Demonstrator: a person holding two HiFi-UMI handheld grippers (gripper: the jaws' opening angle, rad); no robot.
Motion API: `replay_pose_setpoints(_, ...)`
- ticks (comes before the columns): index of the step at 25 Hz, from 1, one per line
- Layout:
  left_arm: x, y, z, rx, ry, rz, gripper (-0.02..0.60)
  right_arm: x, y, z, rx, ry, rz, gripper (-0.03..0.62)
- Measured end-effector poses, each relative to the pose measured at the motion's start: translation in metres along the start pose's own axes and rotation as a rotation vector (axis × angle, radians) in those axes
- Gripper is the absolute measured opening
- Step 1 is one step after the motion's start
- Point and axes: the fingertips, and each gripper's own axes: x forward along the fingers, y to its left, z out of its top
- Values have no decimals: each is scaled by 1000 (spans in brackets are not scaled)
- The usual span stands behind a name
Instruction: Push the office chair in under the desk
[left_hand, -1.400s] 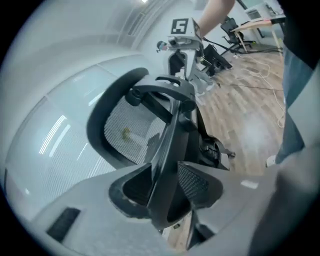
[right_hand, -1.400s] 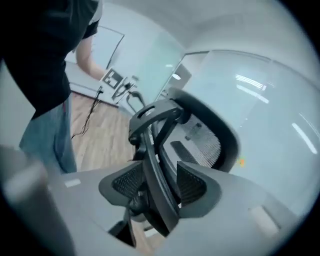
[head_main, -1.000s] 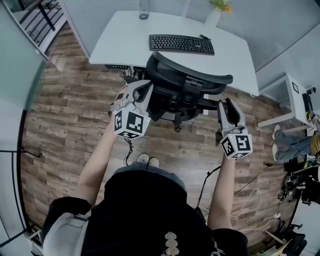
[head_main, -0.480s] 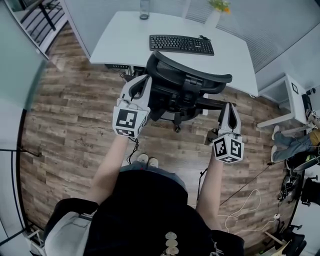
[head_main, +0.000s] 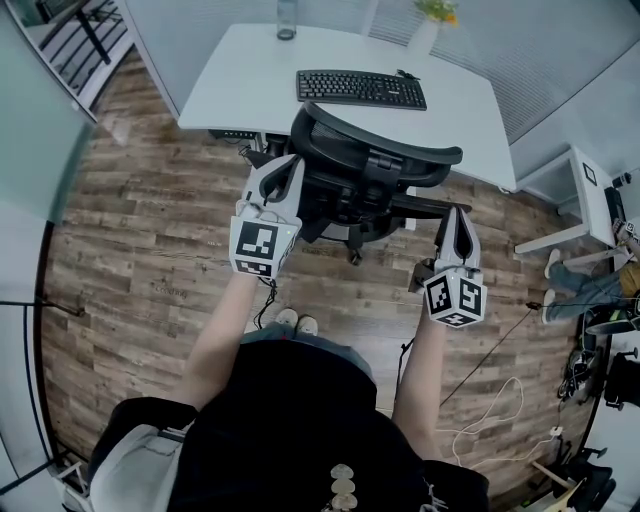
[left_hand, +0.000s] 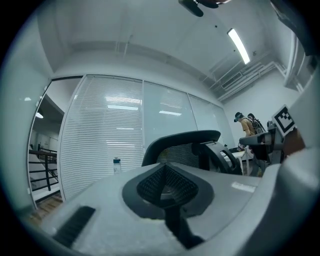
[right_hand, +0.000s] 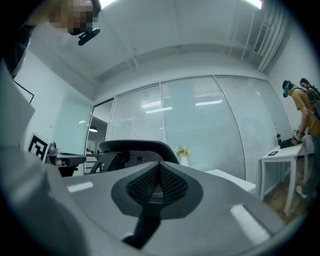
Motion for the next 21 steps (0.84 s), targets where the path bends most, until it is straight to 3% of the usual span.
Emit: replay_pose_setpoints(21,6,-4,1,34,20,-25,8,7,-3,0,1,6,-11,6)
